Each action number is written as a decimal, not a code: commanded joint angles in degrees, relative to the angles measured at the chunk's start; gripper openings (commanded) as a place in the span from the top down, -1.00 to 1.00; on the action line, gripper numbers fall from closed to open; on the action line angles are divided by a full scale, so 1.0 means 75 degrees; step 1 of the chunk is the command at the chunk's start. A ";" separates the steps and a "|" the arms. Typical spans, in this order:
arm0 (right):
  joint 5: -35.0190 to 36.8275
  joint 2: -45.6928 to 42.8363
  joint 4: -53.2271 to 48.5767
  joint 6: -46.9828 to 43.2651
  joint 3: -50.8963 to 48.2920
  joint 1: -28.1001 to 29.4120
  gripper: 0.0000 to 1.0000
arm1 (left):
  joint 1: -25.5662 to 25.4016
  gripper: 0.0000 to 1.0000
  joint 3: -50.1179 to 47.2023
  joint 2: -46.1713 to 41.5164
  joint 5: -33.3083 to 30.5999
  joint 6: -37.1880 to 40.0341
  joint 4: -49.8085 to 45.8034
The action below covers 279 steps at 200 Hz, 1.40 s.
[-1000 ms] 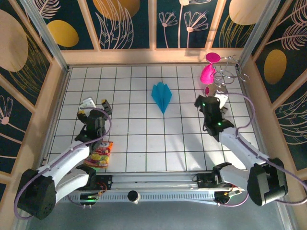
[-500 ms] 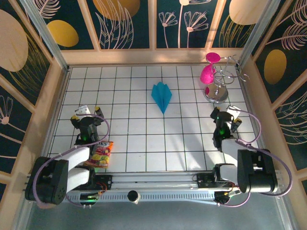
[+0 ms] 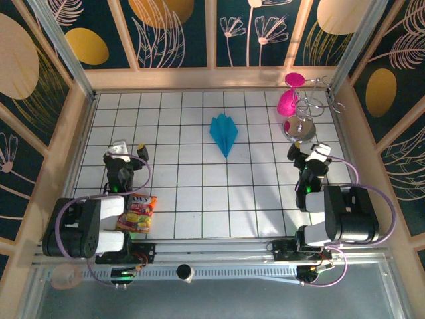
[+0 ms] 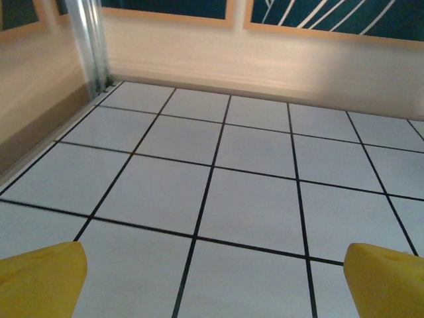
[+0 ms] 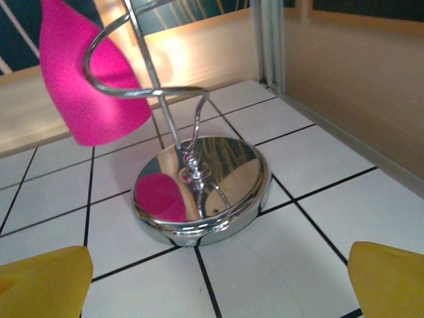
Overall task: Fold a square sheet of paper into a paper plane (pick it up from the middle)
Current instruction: Reset both arms
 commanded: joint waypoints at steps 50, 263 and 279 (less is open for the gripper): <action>-0.0481 0.0377 0.0722 -0.0248 0.0260 -0.0058 -0.97 | 0.0340 -0.97 0.0191 0.1172 0.0445 0.0427 0.1853; -0.0505 0.0613 0.0110 -0.0416 0.0727 0.0083 -0.98 | 0.0477 -0.98 -0.0031 0.1450 0.1115 0.0493 0.2475; -0.0493 0.0608 0.0110 -0.0412 0.0726 0.0083 -0.98 | 0.0477 -0.98 0.0084 0.1481 0.0823 0.0407 0.2290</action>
